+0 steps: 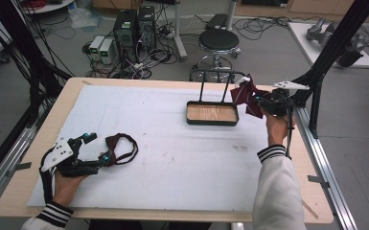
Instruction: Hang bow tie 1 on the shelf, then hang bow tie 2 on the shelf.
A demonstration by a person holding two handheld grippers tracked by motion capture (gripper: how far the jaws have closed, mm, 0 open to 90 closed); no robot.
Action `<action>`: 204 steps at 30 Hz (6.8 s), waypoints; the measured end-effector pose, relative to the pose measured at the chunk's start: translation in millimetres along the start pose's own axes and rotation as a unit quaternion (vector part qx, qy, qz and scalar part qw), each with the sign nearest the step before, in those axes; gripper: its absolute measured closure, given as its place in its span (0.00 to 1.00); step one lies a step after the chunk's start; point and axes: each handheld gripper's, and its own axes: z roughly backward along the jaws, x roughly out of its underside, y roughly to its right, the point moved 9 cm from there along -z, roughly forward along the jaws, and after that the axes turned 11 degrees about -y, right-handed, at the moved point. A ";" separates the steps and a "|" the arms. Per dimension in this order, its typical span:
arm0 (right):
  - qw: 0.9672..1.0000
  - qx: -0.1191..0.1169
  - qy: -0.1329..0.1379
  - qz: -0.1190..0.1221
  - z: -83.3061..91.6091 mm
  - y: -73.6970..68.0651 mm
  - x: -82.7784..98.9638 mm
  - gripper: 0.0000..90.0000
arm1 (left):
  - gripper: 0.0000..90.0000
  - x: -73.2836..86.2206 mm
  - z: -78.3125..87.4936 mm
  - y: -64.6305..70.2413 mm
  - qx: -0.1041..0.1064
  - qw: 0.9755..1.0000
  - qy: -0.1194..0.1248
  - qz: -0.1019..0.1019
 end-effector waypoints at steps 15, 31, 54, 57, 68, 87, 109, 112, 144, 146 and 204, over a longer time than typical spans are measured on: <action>0.999 -0.005 -0.051 -0.006 -12.7 -0.9 13.9 0.89 | 0.17 -0.3 0.5 0.7 0.002 1.000 0.000 -0.002; 1.000 0.005 -0.015 -0.007 -7.6 -6.0 4.2 0.12 | 0.17 -2.0 3.7 -1.4 -0.004 1.000 0.001 -0.002; 0.981 -0.142 0.128 0.040 61.0 -74.1 5.7 0.11 | 0.17 -31.5 14.2 -4.9 -0.006 1.000 0.011 -0.004; 0.975 -0.156 0.148 0.054 70.5 -88.6 7.6 0.11 | 0.17 -34.2 12.5 -4.8 -0.004 1.000 0.011 -0.007; 0.965 -0.179 0.170 0.085 81.0 -130.5 31.7 0.11 | 0.17 -35.3 11.9 -5.3 -0.001 1.000 0.015 -0.005; 0.958 -0.205 0.179 0.089 67.9 -166.9 78.5 0.11 | 0.17 -32.0 3.8 -5.2 0.002 1.000 0.008 -0.005; 0.960 -0.207 0.170 0.076 59.5 -162.5 90.3 0.11 | 0.17 -27.4 -6.5 -4.5 0.001 1.000 -0.008 -0.006; 0.961 -0.208 0.169 0.073 59.1 -162.0 91.2 0.11 | 0.17 -28.1 -6.1 -3.4 0.002 1.000 -0.011 -0.006; 0.953 -0.223 0.189 0.078 70.0 -169.5 84.7 0.11 | 0.15 19.7 -19.2 -3.7 -0.018 0.964 -0.261 0.044; 0.953 -0.225 0.189 0.079 70.9 -170.2 84.6 0.11 | 0.15 25.3 -20.8 -5.1 -0.022 0.960 -0.274 0.047; 0.950 -0.241 0.180 0.086 66.3 -181.5 86.1 0.11 | 0.77 28.5 -33.9 19.7 0.041 0.950 -0.307 0.042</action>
